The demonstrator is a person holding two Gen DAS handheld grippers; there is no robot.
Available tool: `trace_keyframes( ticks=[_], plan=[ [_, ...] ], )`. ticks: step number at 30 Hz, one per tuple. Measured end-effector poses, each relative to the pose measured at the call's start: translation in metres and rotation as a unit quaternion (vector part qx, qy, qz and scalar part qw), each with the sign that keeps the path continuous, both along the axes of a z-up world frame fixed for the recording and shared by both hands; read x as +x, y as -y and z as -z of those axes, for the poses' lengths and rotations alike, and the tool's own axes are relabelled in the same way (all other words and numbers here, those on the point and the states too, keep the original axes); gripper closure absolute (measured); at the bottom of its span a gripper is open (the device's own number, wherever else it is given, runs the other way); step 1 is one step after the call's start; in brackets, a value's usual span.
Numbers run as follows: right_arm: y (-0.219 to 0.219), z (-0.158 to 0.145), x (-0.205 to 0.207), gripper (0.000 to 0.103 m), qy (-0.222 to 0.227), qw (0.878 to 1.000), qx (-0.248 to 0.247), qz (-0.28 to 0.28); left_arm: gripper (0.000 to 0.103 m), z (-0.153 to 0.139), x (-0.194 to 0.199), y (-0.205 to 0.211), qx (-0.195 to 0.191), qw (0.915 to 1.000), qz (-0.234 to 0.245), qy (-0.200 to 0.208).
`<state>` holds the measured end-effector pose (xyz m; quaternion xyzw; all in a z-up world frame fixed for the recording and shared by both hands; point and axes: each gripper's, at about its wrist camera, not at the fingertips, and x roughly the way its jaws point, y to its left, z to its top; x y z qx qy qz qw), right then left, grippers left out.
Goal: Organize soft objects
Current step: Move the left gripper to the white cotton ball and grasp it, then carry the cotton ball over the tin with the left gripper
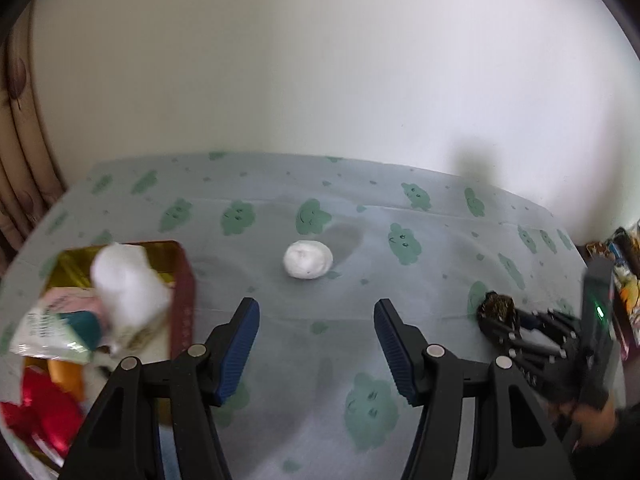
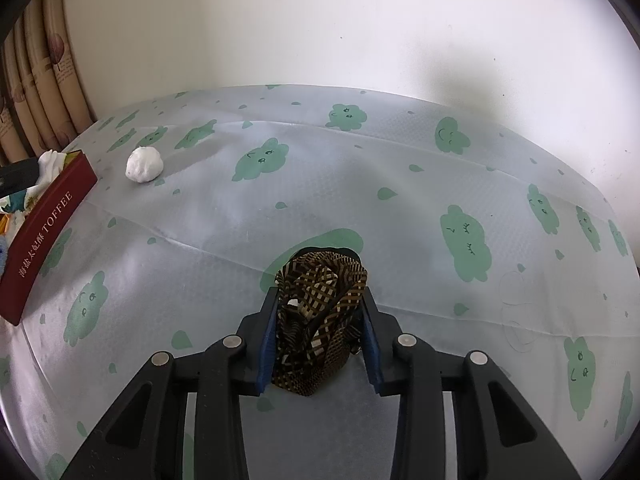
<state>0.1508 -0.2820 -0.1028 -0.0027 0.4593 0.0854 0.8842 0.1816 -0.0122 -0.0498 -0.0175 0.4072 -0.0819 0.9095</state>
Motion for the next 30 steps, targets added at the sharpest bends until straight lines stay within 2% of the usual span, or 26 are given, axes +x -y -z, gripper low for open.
trace_keyframes(
  ticks=[5, 12, 16, 22, 24, 25, 26, 30],
  plan=[
    [0.003, 0.001, 0.001, 0.069, -0.002, 1.000, 0.011, 0.001, 0.042, 0.016, 0.037, 0.004, -0.021, 0.9991, -0.017, -0.034],
    [0.005, 0.001, 0.001, 0.069, -0.004, 1.000, 0.024, 0.002, 0.042, 0.043, 0.079, 0.013, 0.004, 0.9978, -0.029, -0.059],
    [0.006, 0.001, 0.001, 0.069, -0.005, 1.000, 0.029, 0.002, 0.042, 0.061, 0.098, 0.009, -0.009, 0.9951, -0.046, -0.087],
    [0.006, 0.001, 0.002, 0.068, -0.006, 1.000, 0.030, 0.001, 0.042, 0.072, 0.111, 0.005, -0.008, 0.9935, -0.063, -0.095],
    [0.006, 0.000, 0.002, 0.068, -0.006, 1.000, 0.031, 0.001, 0.048, 0.074, 0.113, 0.004, -0.014, 0.9933, -0.066, -0.094],
    [0.006, 0.000, 0.000, 0.068, -0.006, 0.999, 0.032, 0.002, 0.063, 0.076, 0.114, 0.004, -0.013, 0.9933, -0.065, -0.094],
    [0.006, 0.000, 0.000, 0.068, -0.006, 0.999, 0.032, 0.002, 0.070, 0.077, 0.115, 0.005, -0.014, 0.9932, -0.062, -0.098],
    [0.006, 0.000, 0.000, 0.068, -0.006, 0.999, 0.032, 0.002, 0.075, 0.076, 0.113, 0.008, -0.008, 0.9942, -0.058, -0.090]
  ],
)
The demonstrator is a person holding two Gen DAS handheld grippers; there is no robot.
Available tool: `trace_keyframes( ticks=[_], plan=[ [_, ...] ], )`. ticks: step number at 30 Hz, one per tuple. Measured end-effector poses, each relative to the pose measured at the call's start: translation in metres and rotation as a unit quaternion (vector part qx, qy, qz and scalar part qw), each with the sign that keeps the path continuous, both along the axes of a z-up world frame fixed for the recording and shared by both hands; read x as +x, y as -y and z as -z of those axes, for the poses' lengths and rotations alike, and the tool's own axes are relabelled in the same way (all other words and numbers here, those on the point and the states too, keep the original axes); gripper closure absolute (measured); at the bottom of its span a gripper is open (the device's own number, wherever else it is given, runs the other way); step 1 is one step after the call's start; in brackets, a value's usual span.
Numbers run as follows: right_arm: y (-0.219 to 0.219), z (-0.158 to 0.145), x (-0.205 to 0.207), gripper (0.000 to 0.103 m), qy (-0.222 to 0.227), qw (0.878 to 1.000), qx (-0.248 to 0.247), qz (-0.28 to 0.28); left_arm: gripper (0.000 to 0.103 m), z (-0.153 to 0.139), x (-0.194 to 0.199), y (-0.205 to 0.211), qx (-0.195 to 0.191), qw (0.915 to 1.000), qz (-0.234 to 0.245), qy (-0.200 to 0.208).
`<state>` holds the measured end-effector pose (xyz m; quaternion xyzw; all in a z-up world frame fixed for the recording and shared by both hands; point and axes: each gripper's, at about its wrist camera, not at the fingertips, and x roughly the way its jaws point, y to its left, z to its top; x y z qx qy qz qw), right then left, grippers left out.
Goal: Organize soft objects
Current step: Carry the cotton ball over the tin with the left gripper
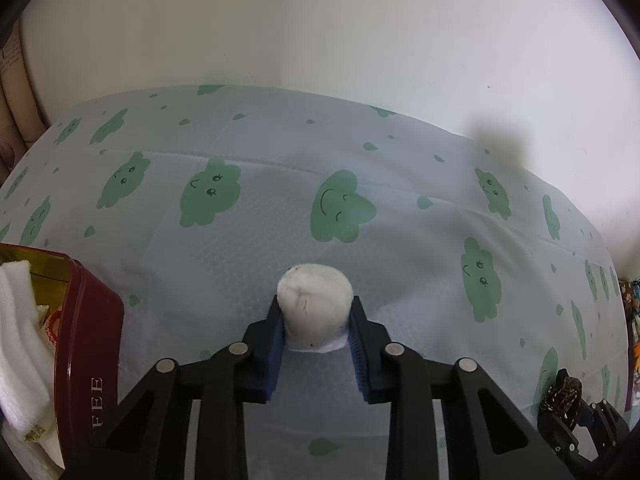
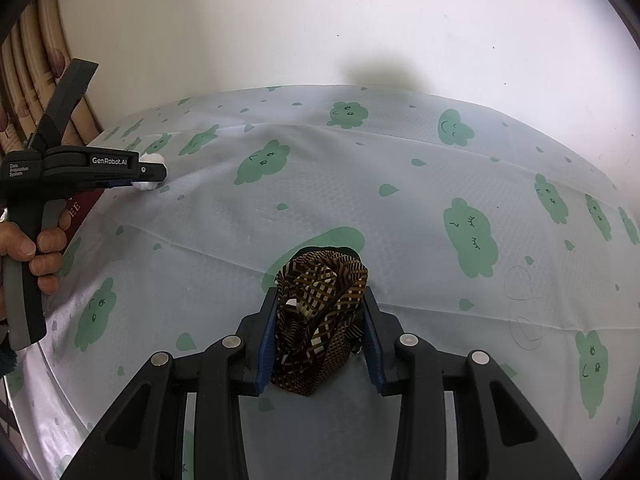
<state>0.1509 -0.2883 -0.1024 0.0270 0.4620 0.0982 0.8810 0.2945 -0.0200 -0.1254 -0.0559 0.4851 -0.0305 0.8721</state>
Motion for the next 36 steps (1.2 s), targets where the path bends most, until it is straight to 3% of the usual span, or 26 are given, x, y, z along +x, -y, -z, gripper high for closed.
trace_keyframes(
  ticks=[10, 18, 36],
  plan=[
    [0.000, 0.000, 0.001, 0.068, 0.000, 1.000, -0.001, 0.000, 0.076, -0.022, -0.023, 0.018, 0.037, 0.9986, 0.026, 0.030],
    [-0.001, 0.000, 0.001, 0.068, 0.000, 1.000, -0.002, 0.001, 0.076, -0.043, -0.050, 0.018, 0.033, 0.9985, 0.021, 0.040],
    [-0.003, 0.001, 0.002, 0.066, -0.001, 1.000, -0.007, 0.000, 0.076, -0.101, -0.120, -0.035, 0.039, 0.9978, 0.008, 0.053]
  ],
)
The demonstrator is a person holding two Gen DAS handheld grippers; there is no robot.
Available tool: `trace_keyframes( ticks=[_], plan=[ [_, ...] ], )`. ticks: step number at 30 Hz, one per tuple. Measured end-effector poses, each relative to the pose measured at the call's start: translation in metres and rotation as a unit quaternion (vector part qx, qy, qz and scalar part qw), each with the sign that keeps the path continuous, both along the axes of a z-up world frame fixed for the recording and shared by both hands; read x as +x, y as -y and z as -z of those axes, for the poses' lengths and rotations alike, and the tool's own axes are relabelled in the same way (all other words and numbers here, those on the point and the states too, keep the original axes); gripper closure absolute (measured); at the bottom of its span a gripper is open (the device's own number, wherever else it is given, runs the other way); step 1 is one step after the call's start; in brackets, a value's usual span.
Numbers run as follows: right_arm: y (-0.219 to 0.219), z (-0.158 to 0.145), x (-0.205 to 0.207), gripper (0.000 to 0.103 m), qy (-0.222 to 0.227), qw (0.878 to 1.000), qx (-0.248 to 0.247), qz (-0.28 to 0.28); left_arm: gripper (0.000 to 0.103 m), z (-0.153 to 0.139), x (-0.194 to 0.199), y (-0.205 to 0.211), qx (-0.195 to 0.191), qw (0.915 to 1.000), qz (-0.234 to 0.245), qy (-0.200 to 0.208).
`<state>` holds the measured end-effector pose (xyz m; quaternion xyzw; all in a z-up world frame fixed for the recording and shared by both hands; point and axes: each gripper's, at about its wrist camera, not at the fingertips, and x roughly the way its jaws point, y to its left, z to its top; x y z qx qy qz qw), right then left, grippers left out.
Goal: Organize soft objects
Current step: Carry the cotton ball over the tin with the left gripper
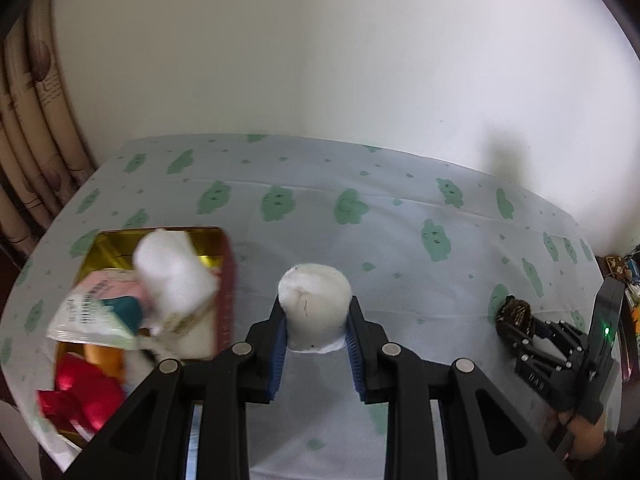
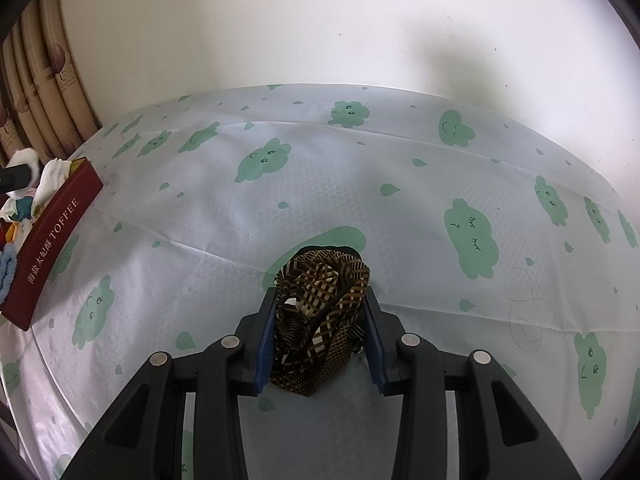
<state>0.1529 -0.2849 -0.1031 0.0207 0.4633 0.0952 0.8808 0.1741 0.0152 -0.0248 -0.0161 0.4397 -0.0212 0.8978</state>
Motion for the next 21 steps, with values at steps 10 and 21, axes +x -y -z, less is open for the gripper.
trace_keyframes(
  ticks=[10, 21],
  plan=[
    [-0.001, 0.000, 0.001, 0.066, 0.000, 1.000, -0.002, 0.000, 0.076, -0.025, -0.013, -0.070, 0.002, 0.9988, -0.048, 0.009],
    [0.000, 0.000, 0.000, 0.065, 0.000, 1.000, -0.002, 0.000, 0.076, -0.037, -0.003, -0.114, 0.008, 0.9971, -0.075, 0.014]
  ],
)
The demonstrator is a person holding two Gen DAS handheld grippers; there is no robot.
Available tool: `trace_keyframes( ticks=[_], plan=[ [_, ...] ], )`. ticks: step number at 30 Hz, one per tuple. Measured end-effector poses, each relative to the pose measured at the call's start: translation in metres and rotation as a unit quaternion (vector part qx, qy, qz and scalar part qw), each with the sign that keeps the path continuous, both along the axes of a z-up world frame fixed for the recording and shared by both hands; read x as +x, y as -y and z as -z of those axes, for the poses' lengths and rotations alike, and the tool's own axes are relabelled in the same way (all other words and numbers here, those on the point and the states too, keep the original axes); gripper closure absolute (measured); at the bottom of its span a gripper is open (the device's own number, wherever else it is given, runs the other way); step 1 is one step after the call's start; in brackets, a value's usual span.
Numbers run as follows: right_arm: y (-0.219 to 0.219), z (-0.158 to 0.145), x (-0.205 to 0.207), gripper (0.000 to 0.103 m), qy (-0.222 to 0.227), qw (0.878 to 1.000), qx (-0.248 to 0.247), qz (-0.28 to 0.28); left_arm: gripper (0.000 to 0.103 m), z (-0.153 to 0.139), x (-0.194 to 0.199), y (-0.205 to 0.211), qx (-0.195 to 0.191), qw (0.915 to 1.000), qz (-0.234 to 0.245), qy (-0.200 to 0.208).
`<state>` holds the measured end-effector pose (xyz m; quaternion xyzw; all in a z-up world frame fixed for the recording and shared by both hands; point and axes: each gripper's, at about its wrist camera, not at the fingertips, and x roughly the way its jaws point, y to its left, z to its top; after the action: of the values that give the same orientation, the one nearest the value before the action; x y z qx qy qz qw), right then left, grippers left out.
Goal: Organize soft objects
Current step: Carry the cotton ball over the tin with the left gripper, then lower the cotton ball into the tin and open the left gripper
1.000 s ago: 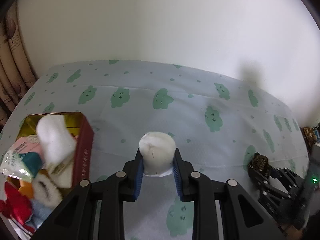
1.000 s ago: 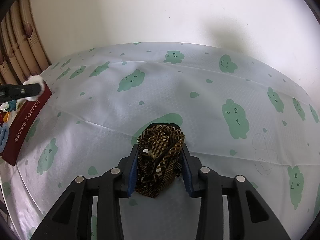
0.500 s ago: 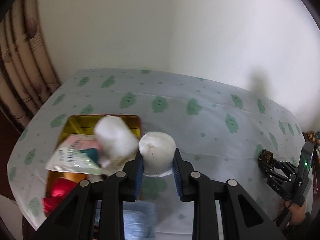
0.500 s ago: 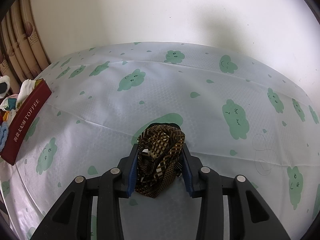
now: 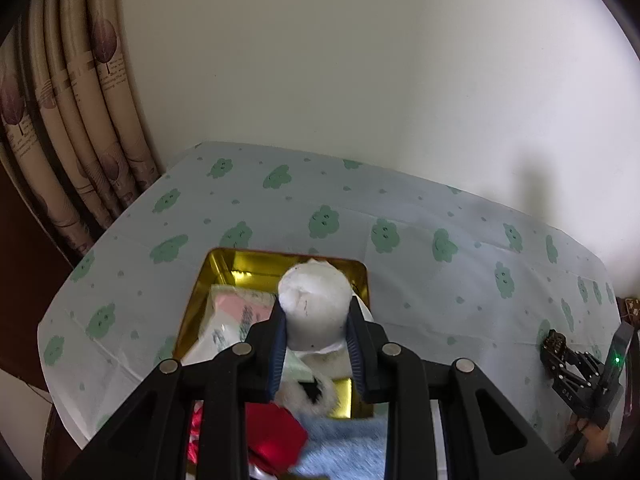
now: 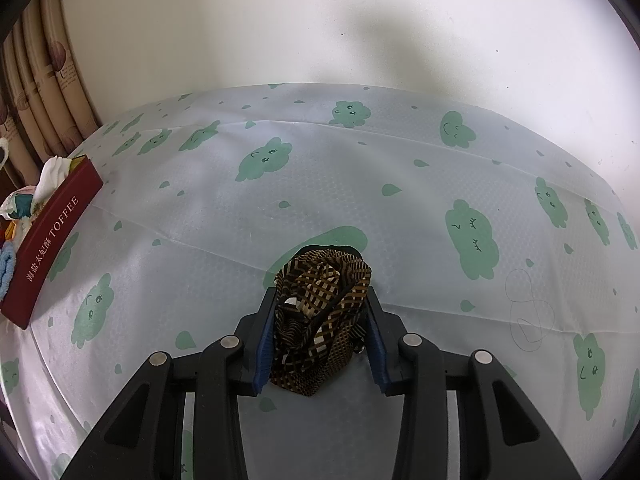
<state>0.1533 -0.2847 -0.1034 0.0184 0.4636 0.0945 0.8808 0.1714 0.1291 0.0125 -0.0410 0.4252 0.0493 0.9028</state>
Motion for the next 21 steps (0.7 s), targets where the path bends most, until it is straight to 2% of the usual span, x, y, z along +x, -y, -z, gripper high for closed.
trace_keyframes(
  ticks=[6, 12, 15, 18, 21],
  plan=[
    [0.000, 0.000, 0.000, 0.065, 0.000, 1.000, 0.000, 0.000, 0.075, 0.018, 0.034, -0.024, 0.001, 0.9992, -0.020, -0.034],
    [0.000, 0.000, 0.000, 0.065, 0.000, 1.000, -0.001, 0.000, 0.072, 0.038, 0.054, -0.051, -0.010, 0.9977, -0.050, -0.044],
    [-0.001, 0.000, 0.000, 0.064, 0.000, 1.000, -0.002, -0.001, 0.070, 0.043, 0.059, -0.056, -0.016, 0.9976, -0.047, -0.049],
    [-0.002, 0.001, 0.000, 0.063, 0.000, 1.000, -0.005, -0.002, 0.063, 0.048, 0.063, -0.058, -0.012, 0.9974, -0.044, -0.055],
    [-0.003, 0.001, 0.000, 0.063, 0.000, 1.000, -0.009, -0.003, 0.051, 0.048, 0.064, -0.059, -0.009, 0.9980, -0.041, -0.046]
  ],
)
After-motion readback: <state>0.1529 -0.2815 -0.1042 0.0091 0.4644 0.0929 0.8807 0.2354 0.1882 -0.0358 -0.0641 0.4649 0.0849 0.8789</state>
